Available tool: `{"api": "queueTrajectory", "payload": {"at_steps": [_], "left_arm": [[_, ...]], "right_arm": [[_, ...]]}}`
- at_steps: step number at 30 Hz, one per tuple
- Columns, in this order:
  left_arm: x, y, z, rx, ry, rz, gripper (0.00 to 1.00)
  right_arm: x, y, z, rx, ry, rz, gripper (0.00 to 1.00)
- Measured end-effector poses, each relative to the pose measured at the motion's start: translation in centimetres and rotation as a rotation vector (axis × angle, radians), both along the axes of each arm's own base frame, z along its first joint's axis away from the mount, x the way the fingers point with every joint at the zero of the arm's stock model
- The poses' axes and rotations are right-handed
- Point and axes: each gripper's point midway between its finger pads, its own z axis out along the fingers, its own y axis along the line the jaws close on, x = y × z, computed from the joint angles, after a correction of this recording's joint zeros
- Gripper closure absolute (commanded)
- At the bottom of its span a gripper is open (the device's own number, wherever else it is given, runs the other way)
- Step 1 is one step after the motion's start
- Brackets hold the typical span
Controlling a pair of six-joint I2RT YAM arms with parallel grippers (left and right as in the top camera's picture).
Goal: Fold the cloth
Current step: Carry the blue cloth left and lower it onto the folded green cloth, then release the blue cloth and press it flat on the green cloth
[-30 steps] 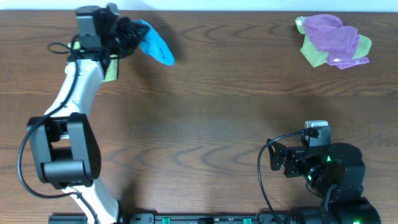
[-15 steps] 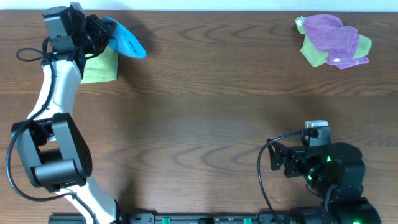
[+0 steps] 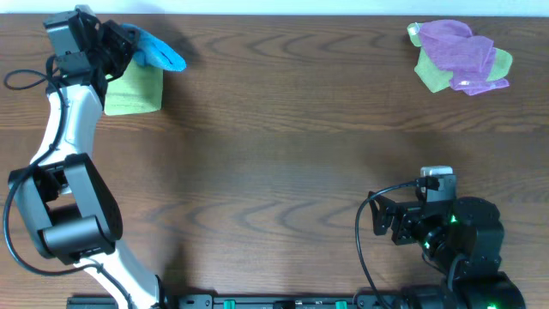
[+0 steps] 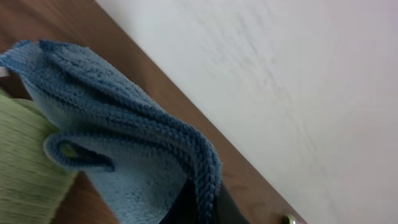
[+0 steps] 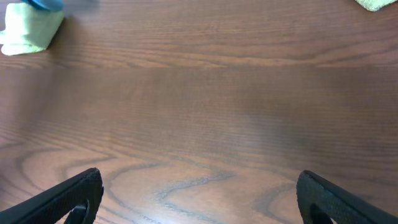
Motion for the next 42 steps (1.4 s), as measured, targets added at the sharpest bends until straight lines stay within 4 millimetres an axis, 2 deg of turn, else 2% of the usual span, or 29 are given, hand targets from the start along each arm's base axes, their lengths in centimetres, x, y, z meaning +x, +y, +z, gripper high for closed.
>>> {"api": "queueTrajectory", "payload": {"at_steps": [4,9,12,21,28,31,33,36,40,41,42], "left_arm": [[0.1,0.9,-2.0,-0.01,0.037,0.015,0.94],[-0.2,1.3,-3.0,-0.012,0.065,0.02,0.94],[-0.8,1.9,-3.8,-0.011,0.105,0.032,0.94],[-3.2,5.6,-5.9,-0.008,0.213,0.101,0.94],[-4.5,6.9,-7.0,-0.019,0.276,0.135,0.93],[-5.2,7.4,-7.5,-0.018,0.307,0.143,0.71],[-5.6,7.8,-7.8,-0.017,0.323,0.15,0.64],[-6.2,8.4,-8.2,-0.017,0.344,0.162,0.49],[-6.9,9.3,-8.5,-0.023,0.365,0.18,0.18],[-7.1,9.5,-8.6,-0.024,0.369,0.185,0.05],[-7.3,9.8,-8.6,-0.026,0.374,0.192,0.05]], "right_arm": [[0.0,0.0,0.0,0.0,0.0,0.0,0.01],[0.0,0.0,0.0,0.0,0.0,0.0,0.01],[0.0,0.0,0.0,0.0,0.0,0.0,0.01],[0.0,0.0,0.0,0.0,0.0,0.0,0.01],[0.0,0.0,0.0,0.0,0.0,0.0,0.01],[0.0,0.0,0.0,0.0,0.0,0.0,0.01],[0.0,0.0,0.0,0.0,0.0,0.0,0.01],[0.0,0.0,0.0,0.0,0.0,0.0,0.01],[0.0,0.0,0.0,0.0,0.0,0.0,0.01],[0.0,0.0,0.0,0.0,0.0,0.0,0.01],[0.0,0.0,0.0,0.0,0.0,0.0,0.01]]}}
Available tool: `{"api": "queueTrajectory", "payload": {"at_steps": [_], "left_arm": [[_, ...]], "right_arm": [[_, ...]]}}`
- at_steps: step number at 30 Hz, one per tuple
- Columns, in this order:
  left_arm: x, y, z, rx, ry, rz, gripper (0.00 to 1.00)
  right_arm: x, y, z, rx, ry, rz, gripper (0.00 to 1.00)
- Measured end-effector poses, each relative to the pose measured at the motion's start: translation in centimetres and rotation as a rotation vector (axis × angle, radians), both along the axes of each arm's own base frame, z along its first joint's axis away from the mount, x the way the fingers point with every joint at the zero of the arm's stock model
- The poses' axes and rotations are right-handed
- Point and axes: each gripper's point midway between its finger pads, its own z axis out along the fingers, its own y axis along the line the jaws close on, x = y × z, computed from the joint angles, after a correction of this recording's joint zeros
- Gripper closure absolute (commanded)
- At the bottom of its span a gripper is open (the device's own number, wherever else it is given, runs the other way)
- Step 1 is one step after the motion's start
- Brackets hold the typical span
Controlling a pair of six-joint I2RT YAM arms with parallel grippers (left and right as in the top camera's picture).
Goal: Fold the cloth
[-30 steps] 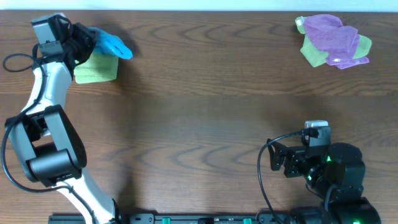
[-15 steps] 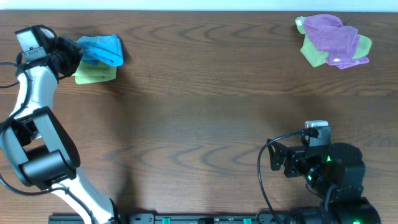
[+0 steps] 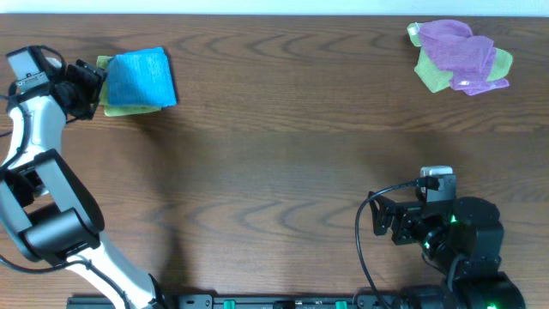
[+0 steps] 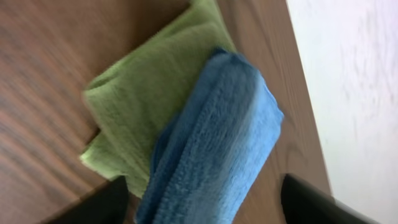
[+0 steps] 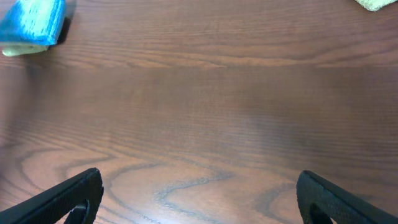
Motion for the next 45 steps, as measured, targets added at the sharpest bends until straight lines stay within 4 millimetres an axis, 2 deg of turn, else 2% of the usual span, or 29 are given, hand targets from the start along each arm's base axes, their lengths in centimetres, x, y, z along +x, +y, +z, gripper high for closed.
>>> {"api": "queueTrajectory", "payload": {"at_steps": [10,12,15,19,21,23,27,31,34,37,40,45], "left_arm": [[-2.0,3.1,-0.4,-0.025,0.03,0.069,0.05],[-2.1,3.2,0.1,-0.025,0.017,0.06,0.05],[-1.8,2.3,2.5,-0.017,-0.038,0.014,0.04],[-1.4,-1.0,8.4,0.015,-0.169,-0.09,0.04],[-1.3,-3.8,12.2,0.037,-0.25,-0.164,0.05],[-1.5,-6.3,15.1,0.064,-0.312,-0.227,0.05],[-2.0,-10.5,19.7,0.108,-0.428,-0.326,0.05],[-3.1,-12.6,22.5,0.141,-0.492,-0.369,0.05],[-3.9,-13.0,23.3,0.147,-0.497,-0.38,0.05],[-4.2,-13.9,23.5,0.197,-0.528,-0.461,0.05],[-4.6,-16.2,23.2,0.262,-0.554,-0.597,0.05],[-6.7,-20.1,20.8,0.364,-0.447,-0.738,0.05]], "right_arm": [[0.0,0.0,0.0,0.0,0.0,0.0,0.01],[0.0,0.0,0.0,0.0,0.0,0.0,0.01],[0.0,0.0,0.0,0.0,0.0,0.0,0.01],[0.0,0.0,0.0,0.0,0.0,0.0,0.01],[0.0,0.0,0.0,0.0,0.0,0.0,0.01],[0.0,0.0,0.0,0.0,0.0,0.0,0.01],[0.0,0.0,0.0,0.0,0.0,0.0,0.01],[0.0,0.0,0.0,0.0,0.0,0.0,0.01],[0.0,0.0,0.0,0.0,0.0,0.0,0.01],[0.0,0.0,0.0,0.0,0.0,0.0,0.01],[0.0,0.0,0.0,0.0,0.0,0.0,0.01],[0.0,0.0,0.0,0.0,0.0,0.0,0.01]]}}
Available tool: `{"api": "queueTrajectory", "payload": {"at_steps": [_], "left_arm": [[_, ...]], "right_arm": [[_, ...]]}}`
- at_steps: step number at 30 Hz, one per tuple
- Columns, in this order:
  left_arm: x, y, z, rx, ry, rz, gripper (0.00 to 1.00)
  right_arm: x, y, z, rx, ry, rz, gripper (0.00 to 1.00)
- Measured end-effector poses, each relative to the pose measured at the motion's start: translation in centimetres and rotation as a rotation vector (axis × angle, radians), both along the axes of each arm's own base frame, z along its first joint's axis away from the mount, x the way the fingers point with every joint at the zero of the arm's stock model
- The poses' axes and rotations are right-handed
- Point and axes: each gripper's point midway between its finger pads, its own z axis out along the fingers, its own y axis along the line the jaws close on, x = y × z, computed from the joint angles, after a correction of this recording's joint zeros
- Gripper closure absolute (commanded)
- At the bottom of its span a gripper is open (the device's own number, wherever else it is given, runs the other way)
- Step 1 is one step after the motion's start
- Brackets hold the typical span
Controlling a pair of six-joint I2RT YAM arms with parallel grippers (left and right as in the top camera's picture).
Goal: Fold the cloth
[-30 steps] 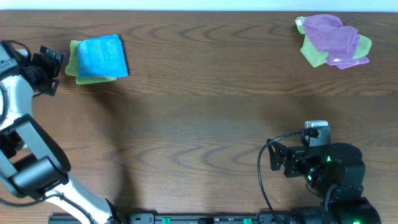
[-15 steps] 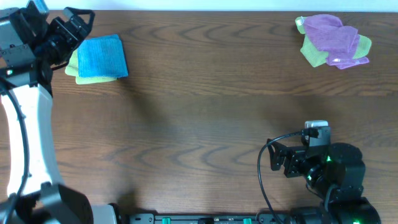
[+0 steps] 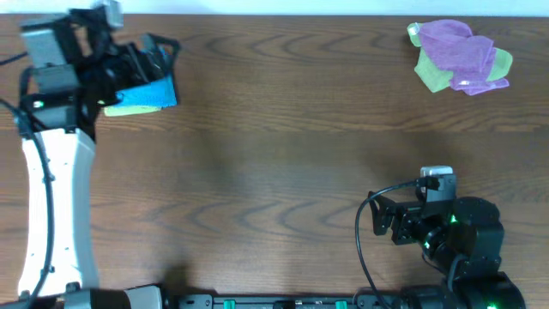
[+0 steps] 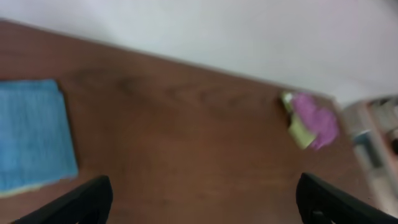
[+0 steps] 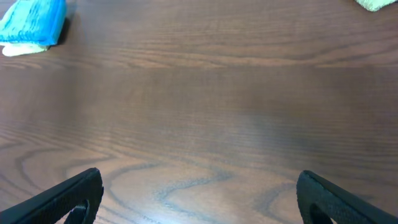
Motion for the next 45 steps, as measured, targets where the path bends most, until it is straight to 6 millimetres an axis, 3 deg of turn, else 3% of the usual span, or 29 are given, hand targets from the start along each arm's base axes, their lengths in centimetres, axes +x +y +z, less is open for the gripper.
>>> {"api": "queueTrajectory", "payload": {"at_steps": [4,9,14,18,27,35,45], "left_arm": [[-1.2,-1.5,1.1,0.135,-0.065,-0.005,0.05],[-3.6,-1.3,0.8,0.234,-0.147,0.024,0.05],[-6.7,-0.2,-2.9,0.307,-0.152,0.061,0.05],[-10.5,1.2,-6.3,0.367,-0.139,0.119,0.05],[-16.9,4.0,-12.1,0.473,-0.173,0.251,0.04],[-20.3,4.8,-17.6,0.54,-0.165,0.26,0.05],[-22.7,5.4,-21.0,0.563,-0.08,0.261,0.05]], "right_arm": [[0.0,0.0,0.0,0.0,0.001,0.0,0.01],[0.0,0.0,0.0,0.0,0.0,0.0,0.01],[0.0,0.0,0.0,-0.001,0.0,-0.001,0.01],[0.0,0.0,-0.1,-0.001,0.001,-0.001,0.01],[0.0,0.0,-0.1,-0.002,0.001,-0.002,0.01],[0.0,0.0,-0.1,-0.002,0.002,-0.002,0.01],[0.0,0.0,-0.1,-0.002,0.002,-0.002,0.01]]}}
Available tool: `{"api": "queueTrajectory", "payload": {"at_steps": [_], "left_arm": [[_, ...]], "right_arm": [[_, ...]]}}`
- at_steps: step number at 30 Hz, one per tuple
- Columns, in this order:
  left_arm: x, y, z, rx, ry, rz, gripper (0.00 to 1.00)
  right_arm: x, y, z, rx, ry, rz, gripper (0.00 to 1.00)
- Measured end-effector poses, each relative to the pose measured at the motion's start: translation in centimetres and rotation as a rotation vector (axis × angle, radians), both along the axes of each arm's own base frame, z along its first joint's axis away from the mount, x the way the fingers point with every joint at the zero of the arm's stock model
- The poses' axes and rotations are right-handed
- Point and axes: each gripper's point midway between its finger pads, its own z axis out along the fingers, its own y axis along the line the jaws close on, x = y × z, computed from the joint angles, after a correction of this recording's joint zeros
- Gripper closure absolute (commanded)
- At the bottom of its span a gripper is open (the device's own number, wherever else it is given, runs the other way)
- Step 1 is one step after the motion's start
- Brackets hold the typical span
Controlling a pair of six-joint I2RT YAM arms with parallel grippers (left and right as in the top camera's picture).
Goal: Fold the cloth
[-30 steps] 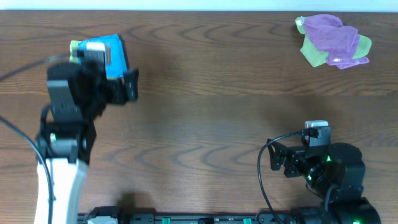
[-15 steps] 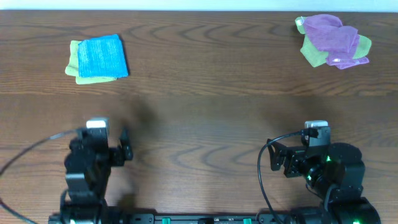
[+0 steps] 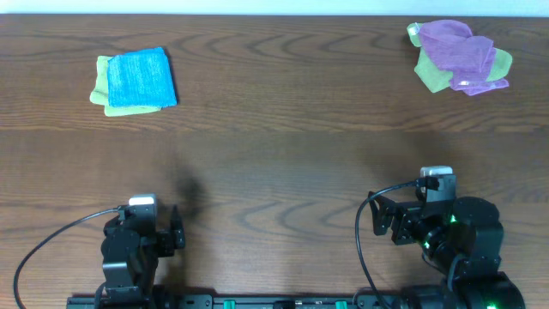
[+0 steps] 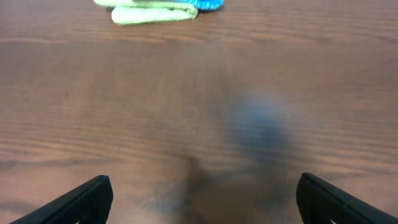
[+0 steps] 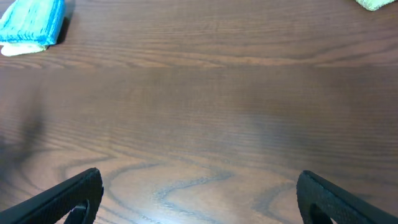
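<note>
A folded blue cloth (image 3: 141, 77) lies on top of a folded green cloth (image 3: 101, 86) at the table's far left; both show at the upper edge of the left wrist view, blue (image 4: 208, 4) over green (image 4: 152, 12), and at the upper left of the right wrist view (image 5: 32, 20). My left gripper (image 4: 202, 202) is open and empty at the near left edge of the table. Low at the near right, my right gripper (image 5: 199, 199) is open and empty too.
A heap of unfolded purple cloth (image 3: 459, 50) over green cloth (image 3: 433, 79) lies at the far right corner. The dark wood table (image 3: 283, 154) stretches between the two piles. Both arm bases sit at the near edge.
My left arm has drawn back from above the far-left stack to its folded rest pose at the near left edge. The blue and green stack has not moved. The right arm is unchanged.
My left gripper held the blue cloth raised beside the folded green cloth. Then the blue cloth lay folded on the green one with the gripper open beside it. The arm then stood above the stack, and now rests at the near edge.
</note>
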Motion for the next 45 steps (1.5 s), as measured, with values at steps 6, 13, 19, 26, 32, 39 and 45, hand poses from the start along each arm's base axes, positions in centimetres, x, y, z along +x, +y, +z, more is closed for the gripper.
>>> {"api": "queueTrajectory", "payload": {"at_steps": [6,13,19,26,32,39,45], "left_arm": [[-0.9,-0.1,-1.1,0.028,0.029,-0.027,0.05],[-1.1,-0.9,-2.8,0.031,0.066,-0.084,0.05],[-1.1,-1.0,-2.8,0.039,0.065,-0.099,0.05],[-1.1,-1.0,-2.8,0.042,0.065,-0.101,0.04],[-1.1,-1.0,-2.8,0.042,0.065,-0.101,0.05],[-1.1,-1.0,-2.8,0.042,0.065,-0.101,0.05],[-1.1,-1.0,-2.8,0.042,0.065,-0.101,0.05]], "right_arm": [[0.0,0.0,0.0,0.0,0.0,0.0,0.01],[0.0,0.0,0.0,0.0,0.0,0.0,0.01],[0.0,0.0,0.0,0.0,0.0,0.0,0.01],[0.0,0.0,0.0,0.0,0.0,0.0,0.01],[0.0,0.0,0.0,0.0,0.0,0.0,0.01],[0.0,0.0,0.0,0.0,0.001,0.0,0.01],[-0.4,-0.2,-0.7,-0.011,0.027,-0.009,0.01]]}}
